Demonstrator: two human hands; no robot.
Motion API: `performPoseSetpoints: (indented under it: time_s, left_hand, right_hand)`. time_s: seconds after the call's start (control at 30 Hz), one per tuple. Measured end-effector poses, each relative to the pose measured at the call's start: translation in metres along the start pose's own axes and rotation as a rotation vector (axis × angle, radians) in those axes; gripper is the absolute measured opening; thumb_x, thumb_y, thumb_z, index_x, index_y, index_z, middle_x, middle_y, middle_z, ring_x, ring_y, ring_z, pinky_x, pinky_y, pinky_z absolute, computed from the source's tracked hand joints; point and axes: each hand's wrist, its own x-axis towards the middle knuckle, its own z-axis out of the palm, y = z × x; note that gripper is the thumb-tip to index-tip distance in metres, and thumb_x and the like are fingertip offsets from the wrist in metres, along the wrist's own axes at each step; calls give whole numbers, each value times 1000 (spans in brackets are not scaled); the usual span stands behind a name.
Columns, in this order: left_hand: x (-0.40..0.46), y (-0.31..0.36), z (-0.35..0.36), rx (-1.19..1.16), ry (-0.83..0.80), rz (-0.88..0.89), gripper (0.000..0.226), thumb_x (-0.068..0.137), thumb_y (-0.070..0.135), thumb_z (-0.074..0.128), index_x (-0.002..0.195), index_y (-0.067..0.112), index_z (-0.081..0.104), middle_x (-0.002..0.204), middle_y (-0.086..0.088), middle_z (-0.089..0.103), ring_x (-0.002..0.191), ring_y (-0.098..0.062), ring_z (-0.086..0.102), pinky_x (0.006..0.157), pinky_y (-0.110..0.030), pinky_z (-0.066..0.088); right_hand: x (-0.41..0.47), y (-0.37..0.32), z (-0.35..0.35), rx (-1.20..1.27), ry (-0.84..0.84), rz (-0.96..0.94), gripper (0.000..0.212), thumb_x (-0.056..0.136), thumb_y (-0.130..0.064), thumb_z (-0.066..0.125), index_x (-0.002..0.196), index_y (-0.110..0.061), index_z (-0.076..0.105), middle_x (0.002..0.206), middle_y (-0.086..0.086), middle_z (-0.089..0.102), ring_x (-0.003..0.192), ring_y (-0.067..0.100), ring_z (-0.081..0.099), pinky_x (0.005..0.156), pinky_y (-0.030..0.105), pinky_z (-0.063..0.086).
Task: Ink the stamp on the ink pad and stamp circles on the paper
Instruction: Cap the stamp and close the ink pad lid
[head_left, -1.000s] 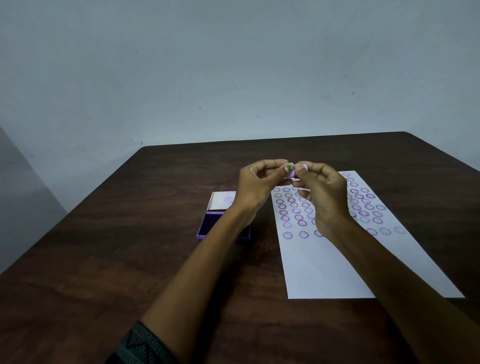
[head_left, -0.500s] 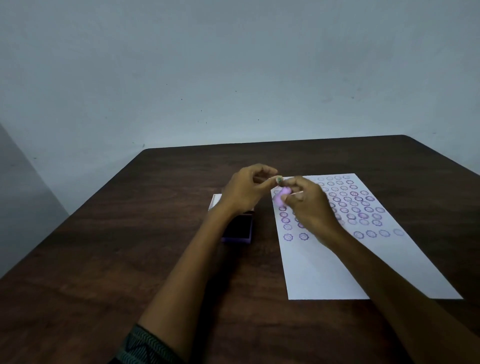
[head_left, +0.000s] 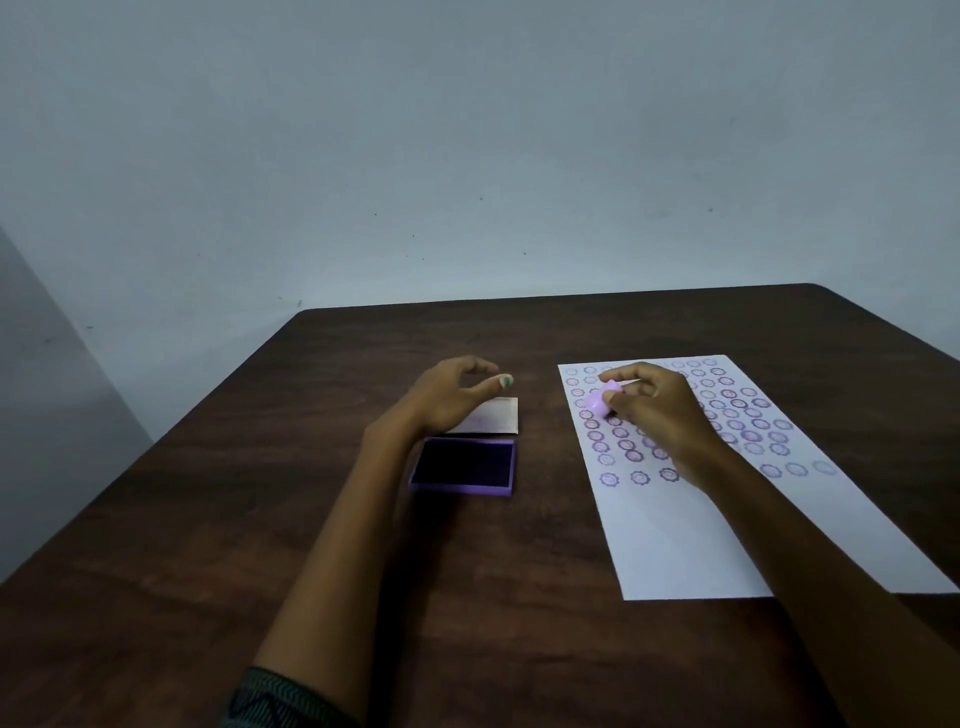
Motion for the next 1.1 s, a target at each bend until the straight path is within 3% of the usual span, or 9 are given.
performPoseSetpoints:
  time_s: [0.13, 0.27, 0.4, 0.5, 0.6, 0.73, 0.87, 0.97, 1.1]
  left_hand:
    - [-9, -18, -10, -4, -75, -68, 51, 90, 45, 54, 132, 16, 52, 141, -3, 50, 124, -16, 47, 98, -29, 37]
    - [-19, -33, -17, -61, -79, -126, 60, 87, 44, 58, 138, 16, 43, 143, -4, 46, 119, -13, 46, 95, -26, 36]
    - [-25, -30, -24, -73, -176, -146, 76, 83, 48, 62, 146, 21, 29, 153, 1, 32, 136, -19, 35, 101, -27, 32]
    - [-28, -24, -28, -37, -282, -146, 87, 78, 50, 66, 149, 27, 21, 156, 4, 23, 139, -21, 28, 105, -30, 30]
    - [-31, -26, -33, 16, -386, -181, 109, 64, 58, 76, 149, 35, 12, 159, 5, 12, 143, -24, 19, 114, -38, 24]
    - [-34, -28, -36, 61, -488, -178, 128, 47, 59, 81, 147, 43, 3, 160, 7, 3, 146, -25, 11, 118, -46, 21]
    - [-35, -26, -33, 171, -491, -155, 128, 60, 43, 86, 148, 41, -6, 161, 7, -3, 148, -24, -1, 119, -45, 15]
    - [-35, -25, -32, 228, -487, -174, 133, 58, 43, 86, 147, 41, -12, 161, 3, -7, 148, -26, -3, 119, -46, 15]
    - [-37, -23, -31, 259, -470, -204, 135, 58, 42, 87, 146, 40, -16, 161, 3, -10, 148, -26, -4, 118, -49, 16]
  right_hand:
    - [2, -2, -1, -44, 36, -28, 26, 80, -17, 67, 106, -12, 64, 105, 4, 67, 86, 15, 61, 61, 19, 43]
    - [-6, -6, 15, -71, 56, -176, 31, 83, -17, 65, 114, -12, 60, 96, 7, 69, 81, 15, 64, 58, 14, 43]
    - [-17, -6, 30, -188, -73, -298, 26, 81, -19, 67, 106, -15, 62, 86, 0, 68, 82, 12, 62, 67, 11, 41]
    - [-19, -4, 33, -266, -98, -344, 23, 79, -24, 68, 101, -15, 65, 100, 4, 70, 96, 20, 62, 81, 28, 48]
    - [-21, -9, 32, -373, -37, -337, 36, 78, -36, 68, 110, -20, 62, 120, 2, 63, 111, 22, 52, 96, 50, 42]
    - [-23, -24, 39, -407, 29, -430, 25, 84, -33, 60, 106, -22, 63, 119, 0, 61, 115, 20, 47, 95, 42, 31]
    - [-9, -42, 53, -636, -158, -437, 26, 87, -35, 53, 109, -25, 62, 123, -1, 57, 121, 21, 39, 94, 41, 26]
    - [6, -53, 65, -798, -285, -356, 36, 89, -36, 49, 121, -22, 55, 133, 3, 51, 129, 25, 34, 103, 48, 23]
    - [15, -54, 81, -929, -430, -264, 38, 88, -32, 53, 124, -22, 53, 135, 5, 51, 128, 31, 37, 102, 49, 25]
